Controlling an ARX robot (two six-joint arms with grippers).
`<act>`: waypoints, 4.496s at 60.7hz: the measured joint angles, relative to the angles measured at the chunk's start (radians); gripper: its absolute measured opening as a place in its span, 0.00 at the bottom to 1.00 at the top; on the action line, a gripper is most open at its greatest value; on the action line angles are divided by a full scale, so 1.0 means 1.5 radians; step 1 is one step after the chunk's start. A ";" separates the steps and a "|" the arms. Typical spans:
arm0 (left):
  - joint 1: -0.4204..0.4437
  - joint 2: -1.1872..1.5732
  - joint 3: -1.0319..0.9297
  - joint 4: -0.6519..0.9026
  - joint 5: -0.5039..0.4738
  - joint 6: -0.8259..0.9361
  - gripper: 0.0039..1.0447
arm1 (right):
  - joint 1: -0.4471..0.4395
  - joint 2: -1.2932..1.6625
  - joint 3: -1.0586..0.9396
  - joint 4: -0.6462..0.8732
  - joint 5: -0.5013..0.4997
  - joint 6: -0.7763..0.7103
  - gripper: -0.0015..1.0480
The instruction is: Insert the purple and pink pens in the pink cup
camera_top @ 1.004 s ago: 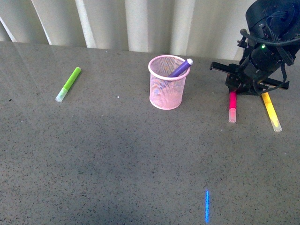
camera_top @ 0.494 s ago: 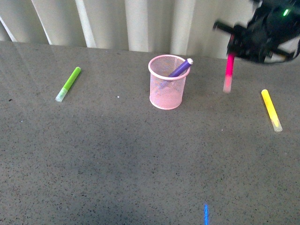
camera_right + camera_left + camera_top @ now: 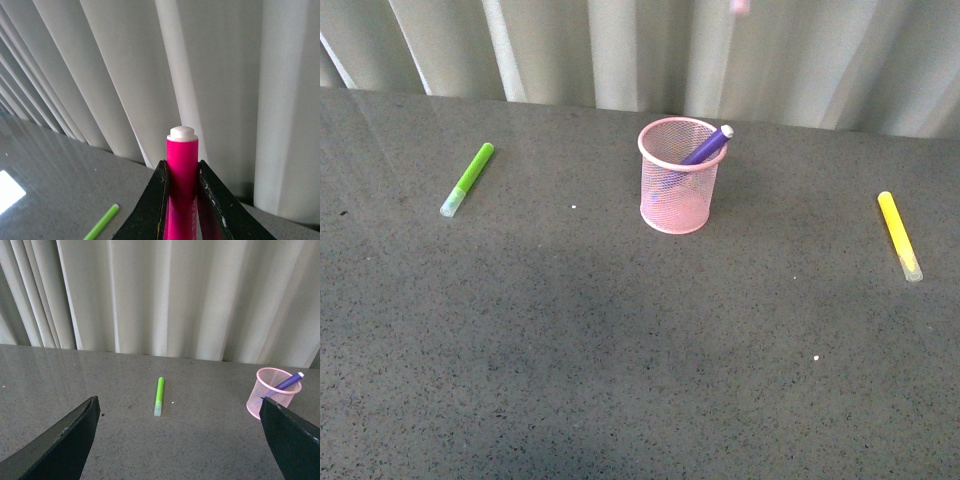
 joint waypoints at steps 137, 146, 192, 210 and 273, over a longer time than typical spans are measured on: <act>0.000 -0.001 0.000 0.000 0.000 0.000 0.94 | -0.223 -0.492 -0.317 -0.073 0.036 -0.146 0.93; 0.000 -0.001 0.000 0.000 0.000 0.000 0.94 | -0.269 -0.613 -0.398 -0.112 0.023 -0.145 0.93; 0.000 -0.001 0.000 0.000 0.000 0.000 0.94 | -0.204 -0.853 -0.651 -0.197 0.146 -0.146 0.03; 0.000 -0.001 0.000 0.000 0.000 0.000 0.94 | -0.204 -0.946 -0.687 -0.253 0.146 -0.146 0.03; 0.000 -0.001 0.000 0.000 0.000 0.000 0.94 | -0.204 -1.250 -0.710 -0.516 0.148 -0.145 0.03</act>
